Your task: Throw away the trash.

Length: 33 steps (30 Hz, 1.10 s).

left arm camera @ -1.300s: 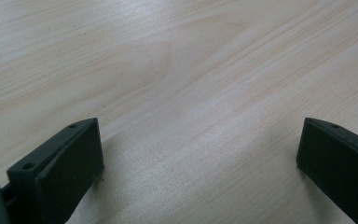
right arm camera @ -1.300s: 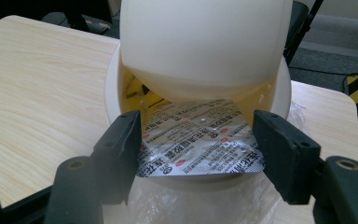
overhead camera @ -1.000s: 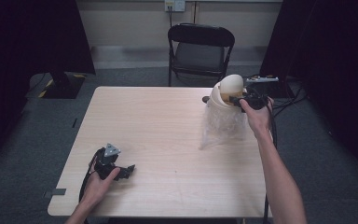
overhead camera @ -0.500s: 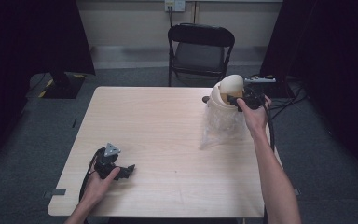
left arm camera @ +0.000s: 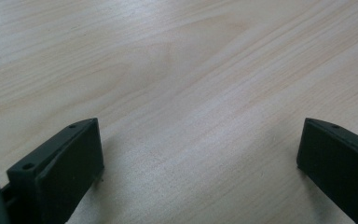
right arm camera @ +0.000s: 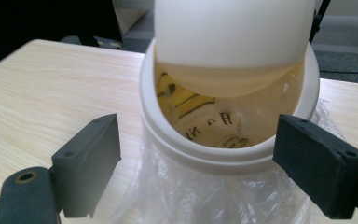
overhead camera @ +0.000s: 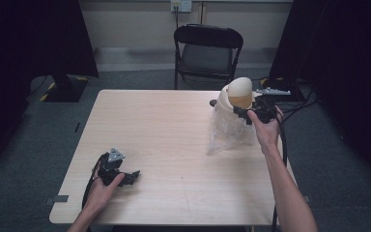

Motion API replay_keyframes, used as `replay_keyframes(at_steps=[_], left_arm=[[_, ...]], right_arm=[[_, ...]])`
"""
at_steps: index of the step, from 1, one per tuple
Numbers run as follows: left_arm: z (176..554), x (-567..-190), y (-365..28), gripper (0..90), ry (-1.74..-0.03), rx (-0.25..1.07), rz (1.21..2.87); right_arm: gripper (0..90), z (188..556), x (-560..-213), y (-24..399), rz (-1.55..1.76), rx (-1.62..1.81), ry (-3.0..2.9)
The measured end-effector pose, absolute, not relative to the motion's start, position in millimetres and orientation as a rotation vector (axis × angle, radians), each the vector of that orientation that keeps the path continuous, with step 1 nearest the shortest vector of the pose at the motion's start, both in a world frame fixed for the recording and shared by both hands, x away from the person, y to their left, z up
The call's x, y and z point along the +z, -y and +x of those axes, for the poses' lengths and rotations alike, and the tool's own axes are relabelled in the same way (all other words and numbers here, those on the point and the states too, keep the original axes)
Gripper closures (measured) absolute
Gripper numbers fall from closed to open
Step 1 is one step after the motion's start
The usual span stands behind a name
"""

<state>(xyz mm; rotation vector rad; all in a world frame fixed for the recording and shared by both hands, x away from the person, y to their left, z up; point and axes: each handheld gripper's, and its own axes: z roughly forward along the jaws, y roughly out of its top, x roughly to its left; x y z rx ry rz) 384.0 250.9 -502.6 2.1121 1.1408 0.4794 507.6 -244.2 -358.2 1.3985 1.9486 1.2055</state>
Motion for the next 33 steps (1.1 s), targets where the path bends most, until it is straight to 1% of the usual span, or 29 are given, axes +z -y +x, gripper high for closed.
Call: replay_keyframes(at_steps=[4,9,28,31,33], left_arm=[[384.0,-502.7,-250.8,0.0,-1.142,0.478,2.111],[384.0,-502.7,-250.8,0.0,-1.142,0.477,2.11],[383.9,-502.6,-250.9,0.0,-1.142,0.479,2.113],[383.9,-502.6,-250.9,0.0,-1.142,0.479,2.113],[383.8,-502.5,-250.9,0.0,-1.142,0.479,2.113]], right_arm=[[14.3,497.7,-354.2,242.3,1.372,1.218,-1.943],[14.3,487.9,-357.5,238.7,1.354,1.239,-1.96],[14.4,446.0,-380.1,223.8,1.345,1.173,-2.0],[14.4,440.4,-386.9,219.2,1.336,1.118,-2.015],[14.4,437.3,-390.9,217.9,1.352,1.153,-2.038]])
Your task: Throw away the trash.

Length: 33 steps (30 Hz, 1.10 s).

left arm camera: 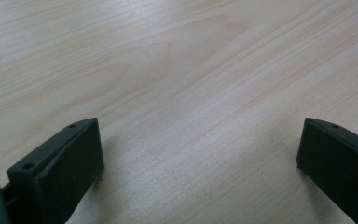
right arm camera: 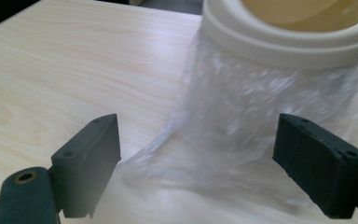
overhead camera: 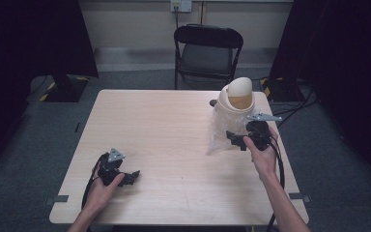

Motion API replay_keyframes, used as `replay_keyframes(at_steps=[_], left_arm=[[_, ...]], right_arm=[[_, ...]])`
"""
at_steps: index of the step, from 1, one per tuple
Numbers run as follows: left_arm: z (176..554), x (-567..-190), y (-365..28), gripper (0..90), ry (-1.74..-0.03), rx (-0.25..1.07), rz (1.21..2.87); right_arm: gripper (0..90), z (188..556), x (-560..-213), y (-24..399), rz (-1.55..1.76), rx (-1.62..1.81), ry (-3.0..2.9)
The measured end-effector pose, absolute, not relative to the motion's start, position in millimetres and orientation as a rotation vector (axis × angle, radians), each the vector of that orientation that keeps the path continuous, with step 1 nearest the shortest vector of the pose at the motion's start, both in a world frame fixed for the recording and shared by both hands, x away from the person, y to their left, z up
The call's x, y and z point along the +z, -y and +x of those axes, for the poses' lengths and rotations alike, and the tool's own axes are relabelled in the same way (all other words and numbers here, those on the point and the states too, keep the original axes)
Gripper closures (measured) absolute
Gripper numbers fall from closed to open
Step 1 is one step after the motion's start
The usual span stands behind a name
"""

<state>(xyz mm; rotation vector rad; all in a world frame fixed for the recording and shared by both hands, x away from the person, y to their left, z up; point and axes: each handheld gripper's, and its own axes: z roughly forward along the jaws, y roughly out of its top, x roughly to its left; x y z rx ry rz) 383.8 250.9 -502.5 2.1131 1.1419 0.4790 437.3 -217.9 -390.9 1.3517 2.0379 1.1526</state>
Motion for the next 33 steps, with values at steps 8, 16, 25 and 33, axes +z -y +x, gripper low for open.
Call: replay_keyframes(at_steps=[8,16,25,33], left_arm=[[383.9,-502.4,-251.2,0.0,-1.139,0.484,2.117],[383.8,-502.4,-251.1,0.0,-1.14,0.482,2.115],[383.8,-502.3,-251.3,0.0,-1.139,0.482,2.117],[383.6,-502.5,-251.1,0.0,-1.14,0.482,2.116]], right_arm=[[14.7,422.5,-408.7,213.0,1.347,1.133,-2.072],[15.1,405.4,-439.0,212.6,1.379,1.113,-2.11],[15.3,389.5,-480.0,214.0,1.448,1.062,-2.162],[14.9,386.0,-493.9,208.3,1.454,0.976,-2.166]])
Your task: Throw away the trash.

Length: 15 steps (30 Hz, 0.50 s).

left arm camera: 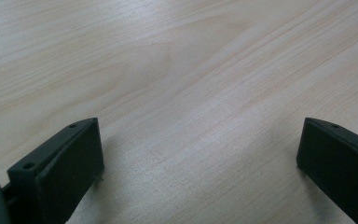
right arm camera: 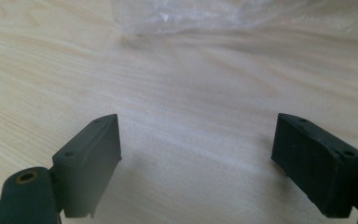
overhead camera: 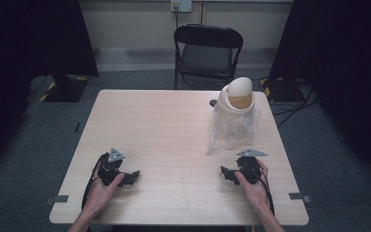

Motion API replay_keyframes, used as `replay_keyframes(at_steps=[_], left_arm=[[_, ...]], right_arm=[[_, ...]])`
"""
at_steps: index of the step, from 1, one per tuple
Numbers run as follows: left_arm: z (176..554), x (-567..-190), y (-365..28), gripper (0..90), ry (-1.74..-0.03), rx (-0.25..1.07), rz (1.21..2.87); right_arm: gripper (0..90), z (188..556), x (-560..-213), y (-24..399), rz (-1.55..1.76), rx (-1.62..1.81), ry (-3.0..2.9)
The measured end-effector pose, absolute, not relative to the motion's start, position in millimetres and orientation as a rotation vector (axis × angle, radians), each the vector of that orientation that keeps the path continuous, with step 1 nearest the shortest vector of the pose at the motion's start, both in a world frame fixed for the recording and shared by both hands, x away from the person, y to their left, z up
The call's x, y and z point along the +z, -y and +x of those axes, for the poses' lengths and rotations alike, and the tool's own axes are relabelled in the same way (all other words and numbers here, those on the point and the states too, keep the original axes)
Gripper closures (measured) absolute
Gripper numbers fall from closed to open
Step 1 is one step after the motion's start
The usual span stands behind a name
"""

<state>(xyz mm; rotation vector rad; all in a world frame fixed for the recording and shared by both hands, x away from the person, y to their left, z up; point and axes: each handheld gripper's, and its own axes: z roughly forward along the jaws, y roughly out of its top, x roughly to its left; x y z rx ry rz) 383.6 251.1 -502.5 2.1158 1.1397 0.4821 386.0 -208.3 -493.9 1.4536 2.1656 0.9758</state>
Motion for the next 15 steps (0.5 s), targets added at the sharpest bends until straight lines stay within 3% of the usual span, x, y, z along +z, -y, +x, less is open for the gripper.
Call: replay_keyframes(at_steps=[15], left_arm=[[383.7,-502.5,-251.2,0.0,-1.139,0.481,2.117]], right_arm=[[12.7,381.3,-500.0,201.7,1.367,0.917,-2.135]])
